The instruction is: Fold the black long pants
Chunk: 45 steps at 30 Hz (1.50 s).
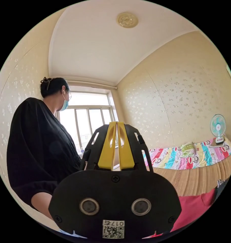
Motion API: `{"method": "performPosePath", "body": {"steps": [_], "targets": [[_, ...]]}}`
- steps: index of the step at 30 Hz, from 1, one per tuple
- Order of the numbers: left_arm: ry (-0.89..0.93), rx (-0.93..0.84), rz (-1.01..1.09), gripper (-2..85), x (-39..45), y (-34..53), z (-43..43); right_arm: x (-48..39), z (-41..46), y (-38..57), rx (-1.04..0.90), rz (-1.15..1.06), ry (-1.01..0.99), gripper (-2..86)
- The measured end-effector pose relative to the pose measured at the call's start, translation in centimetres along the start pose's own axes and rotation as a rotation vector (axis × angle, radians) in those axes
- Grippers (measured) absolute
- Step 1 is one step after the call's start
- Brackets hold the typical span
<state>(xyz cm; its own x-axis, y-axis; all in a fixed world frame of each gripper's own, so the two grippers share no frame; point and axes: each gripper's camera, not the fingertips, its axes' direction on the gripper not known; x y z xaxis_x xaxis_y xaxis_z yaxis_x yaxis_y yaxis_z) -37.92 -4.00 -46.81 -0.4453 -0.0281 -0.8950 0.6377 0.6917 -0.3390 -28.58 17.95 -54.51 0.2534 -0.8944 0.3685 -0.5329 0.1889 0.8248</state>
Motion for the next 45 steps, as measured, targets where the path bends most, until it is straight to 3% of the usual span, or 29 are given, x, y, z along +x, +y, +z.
{"method": "performPosePath", "body": {"steps": [4, 6, 10, 14, 20, 22, 25, 27, 32, 36, 39, 42, 45], "targets": [[-0.388, 0.213, -0.582, 4.6, -9.2, 5.8, -2.5, 2.1, -5.6, -1.9, 0.080, 0.005, 0.051, 0.3], [-0.431, 0.295, -0.686, 4.3, -12.0, 8.4, -3.8, 3.7, -7.4, -2.4, 0.155, 0.028, 0.004, 0.3], [-0.498, 0.284, -0.859, 4.4, -17.2, 11.7, -5.7, 8.5, -9.0, -3.1, 0.276, 0.146, -0.094, 0.4], [-0.450, 0.385, -0.891, 6.0, -19.6, 11.0, -8.5, 12.3, -7.4, -5.3, 0.288, 0.188, -0.195, 0.4], [-0.454, 0.394, -0.817, 11.1, -23.8, 0.2, -10.9, 18.2, -4.1, -8.5, 0.325, 0.301, -0.368, 0.4], [-0.408, 0.376, -0.925, 13.6, -27.6, -3.6, -10.7, 19.4, -3.3, -8.9, 0.339, 0.324, -0.391, 0.5], [-0.248, 0.490, -1.045, 14.6, -31.0, -6.4, -10.3, 21.0, -2.2, -9.5, 0.341, 0.359, -0.391, 0.5], [-0.235, 0.510, -1.080, 14.2, -32.0, -8.8, -10.1, 21.8, -1.6, -9.7, 0.332, 0.389, -0.392, 0.5], [-0.324, 0.436, -1.141, 9.9, -33.5, -15.3, -10.1, 23.4, -1.8, -10.2, 0.371, 0.460, -0.417, 0.5], [-0.247, 0.472, -1.195, 11.2, -33.8, -18.9, -11.0, 23.7, -3.9, -11.3, 0.398, 0.442, -0.399, 0.6], [-0.227, 0.384, -1.288, 13.8, -34.2, -20.4, -10.4, 23.6, -6.4, -12.1, 0.414, 0.454, -0.374, 0.6], [-0.081, 0.468, -1.231, 14.6, -35.1, -21.7, -10.4, 22.0, -10.1, -13.0, 0.448, 0.409, -0.367, 0.6], [-0.019, 0.486, -1.172, 14.8, -37.0, -24.8, -10.7, 20.0, -14.7, -13.6, 0.486, 0.363, -0.221, 0.6]]}}
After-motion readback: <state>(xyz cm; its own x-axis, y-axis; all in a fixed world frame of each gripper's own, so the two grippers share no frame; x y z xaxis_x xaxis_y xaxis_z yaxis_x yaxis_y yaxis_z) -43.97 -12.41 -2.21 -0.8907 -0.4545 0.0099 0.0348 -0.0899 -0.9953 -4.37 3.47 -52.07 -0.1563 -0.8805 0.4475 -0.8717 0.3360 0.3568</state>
